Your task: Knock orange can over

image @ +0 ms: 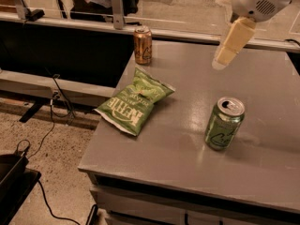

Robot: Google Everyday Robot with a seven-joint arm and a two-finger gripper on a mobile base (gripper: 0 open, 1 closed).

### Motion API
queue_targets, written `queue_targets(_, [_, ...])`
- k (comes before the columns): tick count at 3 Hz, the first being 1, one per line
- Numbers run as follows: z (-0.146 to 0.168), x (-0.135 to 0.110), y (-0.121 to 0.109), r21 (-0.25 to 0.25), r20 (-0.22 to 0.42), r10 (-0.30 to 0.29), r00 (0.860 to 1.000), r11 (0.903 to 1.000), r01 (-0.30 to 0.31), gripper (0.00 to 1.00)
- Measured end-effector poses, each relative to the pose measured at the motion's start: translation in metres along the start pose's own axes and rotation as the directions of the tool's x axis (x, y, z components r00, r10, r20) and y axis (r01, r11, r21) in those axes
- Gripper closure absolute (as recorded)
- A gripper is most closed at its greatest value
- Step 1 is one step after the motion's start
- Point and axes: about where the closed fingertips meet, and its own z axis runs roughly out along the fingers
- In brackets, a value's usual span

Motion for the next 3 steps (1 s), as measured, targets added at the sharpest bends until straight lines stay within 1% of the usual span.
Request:
queue_targets(1, [0.026, -0.010, -0.017, -0.019, 0.072, -0.007, 0.997, 0.9998, 0.009, 0.00])
queue_targets(2, [0.079, -0.033, -0.051, -0.034, 0.195, 0.051, 0.979, 0.9984, -0.046, 0.00])
queue_targets(3, [0.124, -0.057, -0.078, -0.044, 0.306, 0.139, 0.942, 0.9903, -0.132, 0.00])
